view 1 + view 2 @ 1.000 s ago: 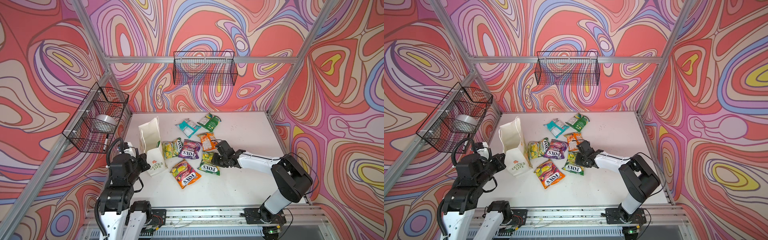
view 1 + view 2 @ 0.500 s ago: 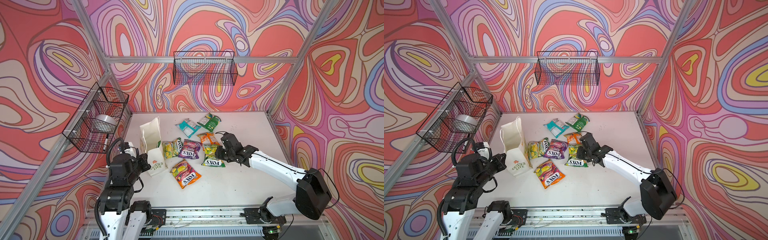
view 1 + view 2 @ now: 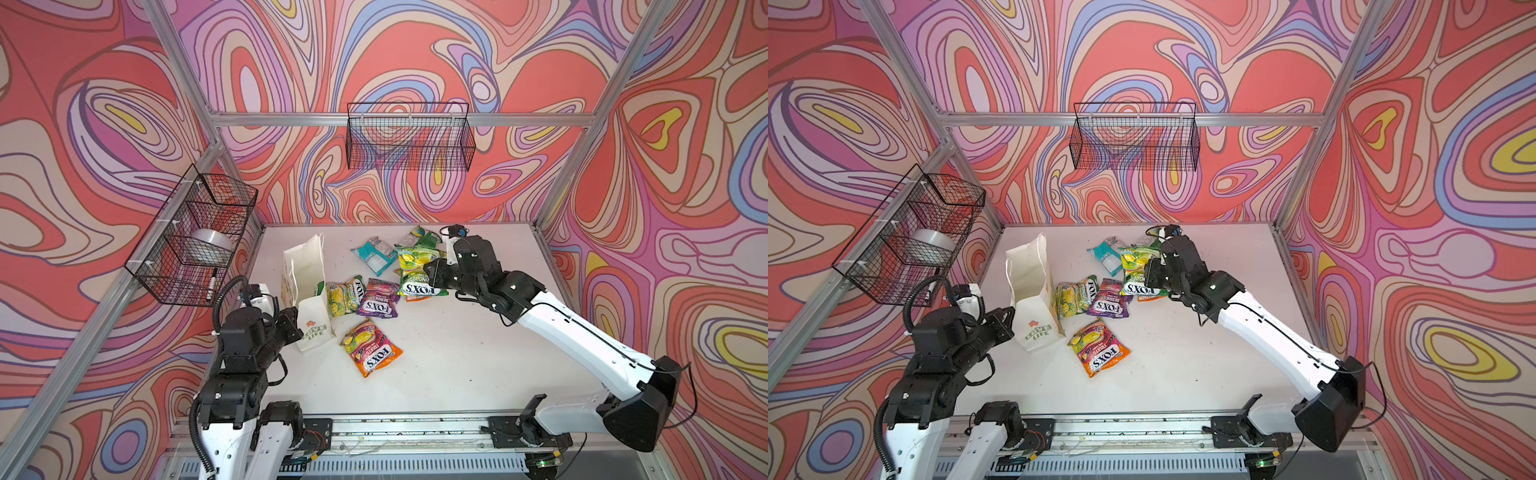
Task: Place the snacks into the paper bag
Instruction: Pick up the snack at the center of the table, then place the snack in the paper bag.
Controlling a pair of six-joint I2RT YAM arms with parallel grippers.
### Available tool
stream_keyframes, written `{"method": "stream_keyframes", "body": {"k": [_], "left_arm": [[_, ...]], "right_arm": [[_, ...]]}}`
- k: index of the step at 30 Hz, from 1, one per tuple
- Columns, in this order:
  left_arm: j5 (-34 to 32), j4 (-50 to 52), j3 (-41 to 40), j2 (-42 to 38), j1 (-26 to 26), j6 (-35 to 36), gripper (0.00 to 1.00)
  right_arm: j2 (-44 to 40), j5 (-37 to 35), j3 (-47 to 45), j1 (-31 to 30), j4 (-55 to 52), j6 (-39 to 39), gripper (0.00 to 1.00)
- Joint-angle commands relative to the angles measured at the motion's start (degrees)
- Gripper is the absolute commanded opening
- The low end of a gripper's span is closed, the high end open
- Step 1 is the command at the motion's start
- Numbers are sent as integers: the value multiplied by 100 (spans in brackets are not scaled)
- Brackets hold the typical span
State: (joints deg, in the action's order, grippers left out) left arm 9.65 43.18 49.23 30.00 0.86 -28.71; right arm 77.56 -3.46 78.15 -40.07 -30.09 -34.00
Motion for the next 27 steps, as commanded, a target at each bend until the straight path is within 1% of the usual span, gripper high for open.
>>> {"method": "stream_keyframes", "body": {"k": [1, 6, 12, 20, 25, 27], "left_arm": [[0, 17, -28, -34, 46, 34, 0], [-143, -129, 43, -73, 46, -45, 0], [-90, -170, 125, -73, 46, -101, 0], [-141, -353, 43, -44, 41, -170, 0], [-128, -407, 60, -73, 46, -109, 0], [-134, -415, 55, -95, 46, -107, 0]], "right_arm": [[251, -195, 722, -207, 330, 334, 8], [923, -185, 1910, -538, 425, 533, 6], [1895, -328, 3550, -1057, 289, 848, 5], [2913, -582, 4883, -1543, 342, 1106, 5], [3750, -492, 5968, -1766, 84, 1079, 5], [4005, -513, 6263, -1856, 91, 1051, 5]]}}
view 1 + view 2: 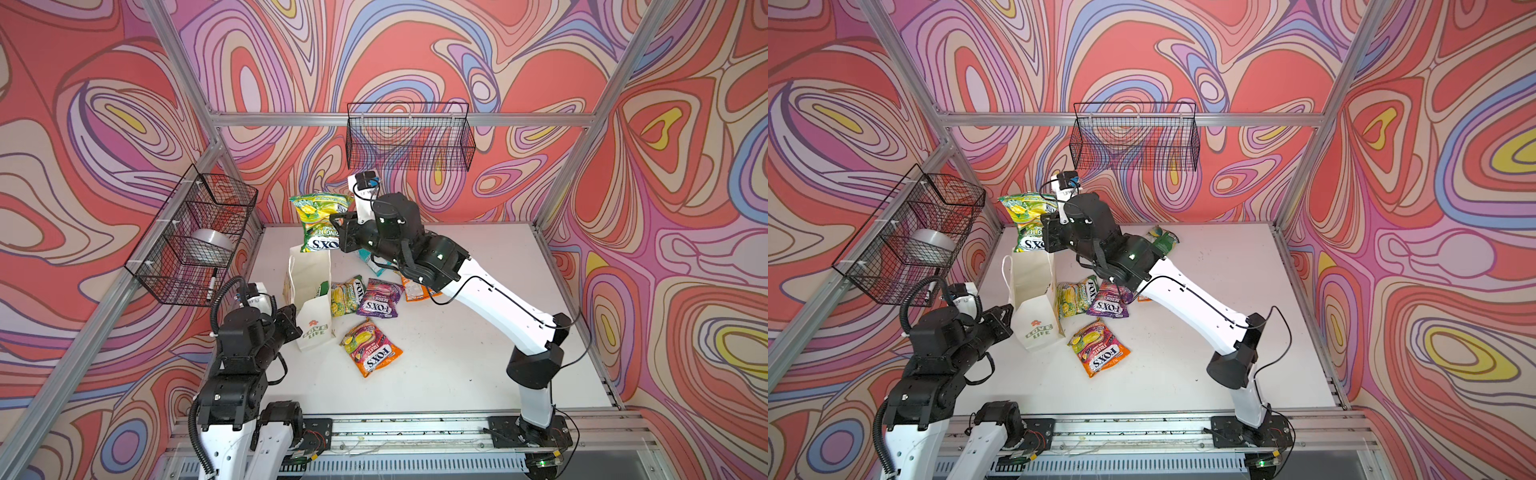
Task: Place the snacks into the paper bag
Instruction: Place the snack in the paper bag.
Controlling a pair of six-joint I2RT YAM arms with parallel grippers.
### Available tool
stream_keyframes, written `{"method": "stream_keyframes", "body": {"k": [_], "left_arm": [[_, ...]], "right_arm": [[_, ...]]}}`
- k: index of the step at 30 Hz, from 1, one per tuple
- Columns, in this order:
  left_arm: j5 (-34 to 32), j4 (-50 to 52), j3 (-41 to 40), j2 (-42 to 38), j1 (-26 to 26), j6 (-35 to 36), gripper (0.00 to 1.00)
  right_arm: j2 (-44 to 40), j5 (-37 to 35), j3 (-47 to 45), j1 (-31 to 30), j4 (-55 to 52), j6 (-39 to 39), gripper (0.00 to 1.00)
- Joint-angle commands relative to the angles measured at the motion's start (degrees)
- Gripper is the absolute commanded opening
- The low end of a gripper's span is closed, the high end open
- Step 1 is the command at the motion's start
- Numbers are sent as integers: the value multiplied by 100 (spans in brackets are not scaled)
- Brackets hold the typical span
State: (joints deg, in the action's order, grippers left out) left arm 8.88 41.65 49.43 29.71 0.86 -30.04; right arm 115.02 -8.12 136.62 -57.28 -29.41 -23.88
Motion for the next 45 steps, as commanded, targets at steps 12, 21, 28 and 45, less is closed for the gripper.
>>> {"method": "stream_keyframes", "body": {"k": [12, 21, 28, 45], "left_arm": [[-56, -230, 38, -136, 45, 25, 0], [-100, -185, 54, -157, 46, 25, 0], [-99, -200, 51, -147, 41, 25, 0], [-63, -254, 16, -128, 46, 18, 0]], "right_arm": [[824, -686, 204, -275, 193, -174, 5], [861, -1444, -43, -275, 74, -14, 5], [1182, -1882, 496, -249, -249, 296, 7], [1524, -985, 475, -407, -686, -13, 7]]}}
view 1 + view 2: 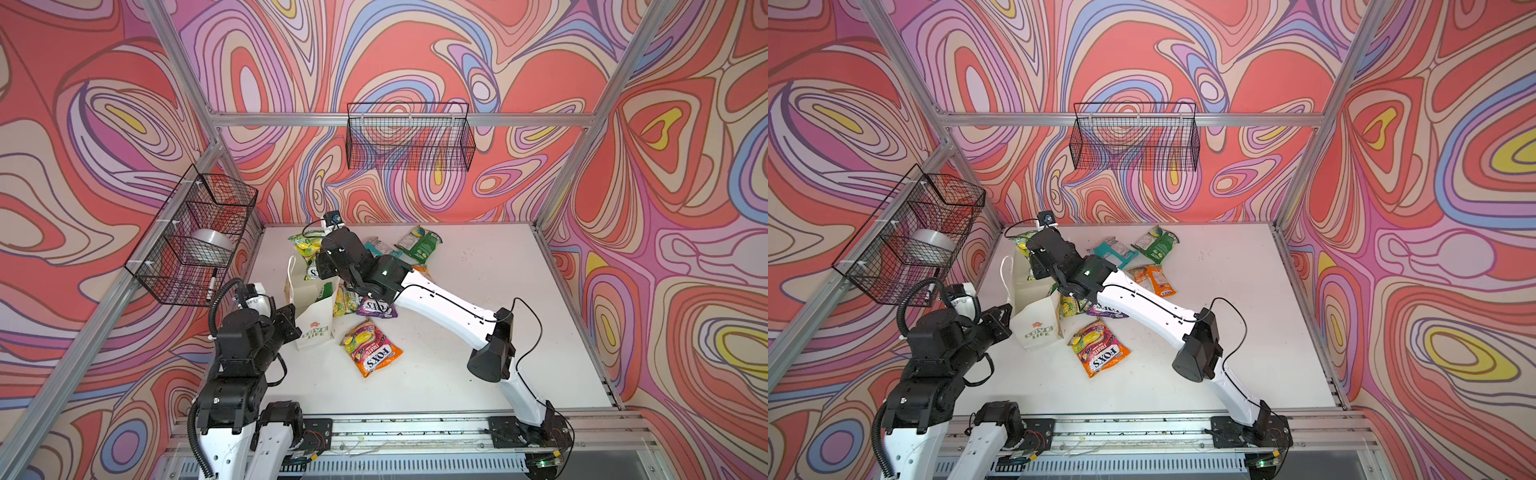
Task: Place the snacks into the paper bag
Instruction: Place the snack in the paper bag.
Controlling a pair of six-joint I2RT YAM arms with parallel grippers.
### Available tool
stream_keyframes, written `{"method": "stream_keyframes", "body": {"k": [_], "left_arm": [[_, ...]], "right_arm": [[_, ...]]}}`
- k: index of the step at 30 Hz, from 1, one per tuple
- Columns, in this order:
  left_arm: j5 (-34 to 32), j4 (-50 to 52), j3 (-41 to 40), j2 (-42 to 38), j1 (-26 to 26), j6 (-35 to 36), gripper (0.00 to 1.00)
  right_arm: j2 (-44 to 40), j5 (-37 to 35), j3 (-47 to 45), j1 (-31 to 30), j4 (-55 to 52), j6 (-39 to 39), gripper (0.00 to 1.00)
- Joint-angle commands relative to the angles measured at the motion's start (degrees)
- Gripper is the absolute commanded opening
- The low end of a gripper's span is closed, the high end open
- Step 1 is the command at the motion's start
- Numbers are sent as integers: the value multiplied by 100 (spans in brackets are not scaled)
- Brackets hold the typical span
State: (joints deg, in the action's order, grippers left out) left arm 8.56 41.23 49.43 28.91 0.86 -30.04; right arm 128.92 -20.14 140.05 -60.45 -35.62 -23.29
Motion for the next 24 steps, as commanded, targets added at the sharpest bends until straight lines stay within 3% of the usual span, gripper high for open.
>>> {"method": "stream_keyframes", "body": {"k": [1, 3, 11, 24], "left_arm": [[-25, -213, 19, -52, 46, 21, 0], [-32, -217, 15, -46, 46, 18, 0], [-10, -228, 4, -50, 46, 13, 0], [-154, -189, -21, -25, 46, 17, 0]], "right_arm": [[156, 224, 137, -95, -108, -98, 8], [155, 237, 104, -107, -134, -127, 12], [72, 440, 5, -110, -58, -131, 46], [-387, 875, -65, -145, 147, 153, 58]]}}
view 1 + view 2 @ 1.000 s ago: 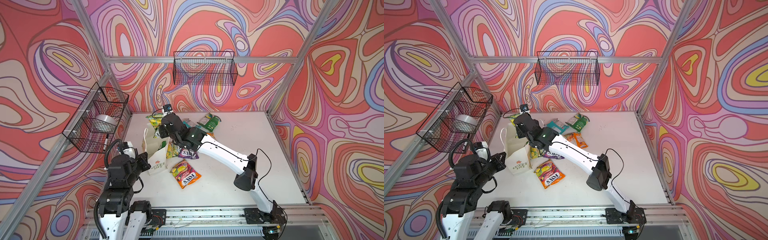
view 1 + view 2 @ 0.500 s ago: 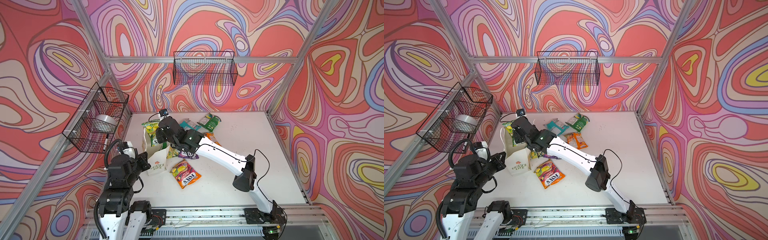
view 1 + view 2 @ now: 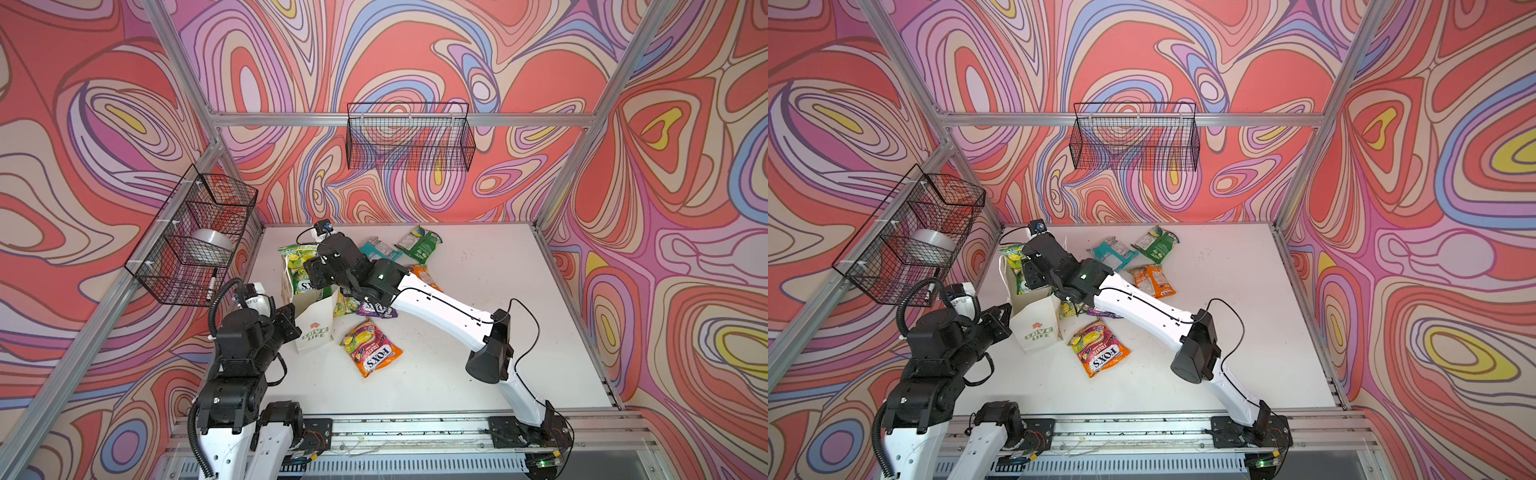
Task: Place the snacks into the paper bag
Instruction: Place the snack in the paper bag.
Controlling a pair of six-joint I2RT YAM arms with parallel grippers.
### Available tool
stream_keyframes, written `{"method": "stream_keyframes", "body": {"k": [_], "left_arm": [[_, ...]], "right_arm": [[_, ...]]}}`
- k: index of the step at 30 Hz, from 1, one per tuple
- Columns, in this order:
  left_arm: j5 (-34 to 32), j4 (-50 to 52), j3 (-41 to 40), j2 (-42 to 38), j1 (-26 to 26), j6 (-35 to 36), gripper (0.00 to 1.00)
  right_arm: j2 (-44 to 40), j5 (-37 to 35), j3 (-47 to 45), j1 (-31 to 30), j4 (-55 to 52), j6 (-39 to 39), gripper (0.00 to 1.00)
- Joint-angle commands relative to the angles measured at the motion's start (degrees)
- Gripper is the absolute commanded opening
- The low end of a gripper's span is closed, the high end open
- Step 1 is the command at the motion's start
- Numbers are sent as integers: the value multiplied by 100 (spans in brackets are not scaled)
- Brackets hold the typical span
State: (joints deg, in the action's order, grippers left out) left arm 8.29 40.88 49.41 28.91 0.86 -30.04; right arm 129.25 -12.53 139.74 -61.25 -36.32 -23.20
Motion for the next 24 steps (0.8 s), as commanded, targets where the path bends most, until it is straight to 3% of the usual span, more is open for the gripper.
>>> {"method": "stream_keyframes", "body": {"k": [1, 6, 12, 17, 24], "left_arm": [[-259, -91, -6, -4, 46, 17, 0], [-1270, 395, 127, 199, 63, -81, 0], [-1133, 341, 98, 230, 72, -57, 0], [-1102, 326, 96, 231, 72, -49, 0], [-1051, 352, 122, 199, 72, -34, 0]], "right_arm": [[-488, 126, -44, -70, 213, 174, 60], [-829, 322, -109, -101, 212, 277, 70], [-1433, 579, -425, -115, 339, 403, 76], [-1991, 296, -865, -117, 191, 601, 83], [-3081, -443, -2536, -63, -139, 687, 94]]}}
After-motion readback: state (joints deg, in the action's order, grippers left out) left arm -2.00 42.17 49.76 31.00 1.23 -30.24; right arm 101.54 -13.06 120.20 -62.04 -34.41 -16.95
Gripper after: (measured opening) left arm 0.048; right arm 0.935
